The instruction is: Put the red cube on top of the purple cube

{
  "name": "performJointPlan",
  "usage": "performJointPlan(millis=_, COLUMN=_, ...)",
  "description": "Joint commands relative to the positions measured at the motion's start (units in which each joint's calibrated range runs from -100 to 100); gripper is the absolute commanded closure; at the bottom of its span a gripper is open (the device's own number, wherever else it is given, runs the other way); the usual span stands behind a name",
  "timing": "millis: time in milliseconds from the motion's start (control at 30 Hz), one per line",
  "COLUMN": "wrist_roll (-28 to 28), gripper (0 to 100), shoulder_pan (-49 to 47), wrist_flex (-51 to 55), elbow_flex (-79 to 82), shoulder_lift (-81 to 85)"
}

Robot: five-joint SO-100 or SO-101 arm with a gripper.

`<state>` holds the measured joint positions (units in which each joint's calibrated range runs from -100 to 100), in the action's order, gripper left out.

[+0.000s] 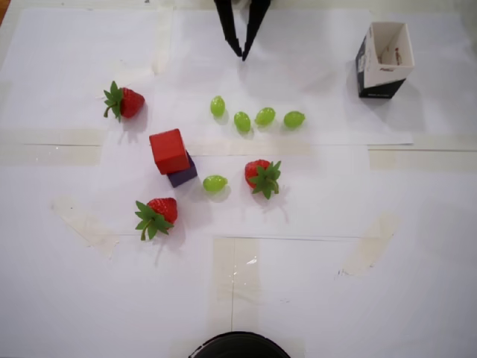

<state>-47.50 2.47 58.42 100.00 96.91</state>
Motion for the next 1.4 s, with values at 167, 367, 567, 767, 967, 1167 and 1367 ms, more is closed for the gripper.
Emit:
performJointPlan(millis=167, wrist_roll=0.1, gripper=100, shoulder_pan=0.54, wrist_flex=0.16, elbow_flex=0.0, shoulder_lift=0.68)
performJointPlan(millis=367, wrist_roll=0.1, gripper=100, shoulder_pan=0.69, wrist_flex=0.24, elbow_flex=0.0, shoulder_lift=0.68)
performJointPlan(millis=567, wrist_roll=0.1, gripper=100, shoulder_pan=0.69, wrist_flex=0.32, elbow_flex=0.0, shoulder_lift=0.68)
performJointPlan(millis=767, wrist_roll=-0.05, gripper=100, shoulder_pan=0.76, wrist_flex=0.73, elbow_flex=0.0, shoulder_lift=0.68)
performJointPlan(millis=967, wrist_roll=-0.2, gripper=100, shoulder_pan=0.84, wrist_flex=1.3, elbow_flex=0.0, shoulder_lift=0.68)
performJointPlan(millis=1167, wrist_roll=-1.47, gripper=100, shoulder_pan=-0.71, wrist_flex=1.47, elbow_flex=0.0, shoulder_lift=0.68)
performJointPlan(millis=1367, wrist_roll=-3.13, gripper=100, shoulder_pan=-2.47, wrist_flex=4.49, elbow_flex=0.0, shoulder_lift=0.68)
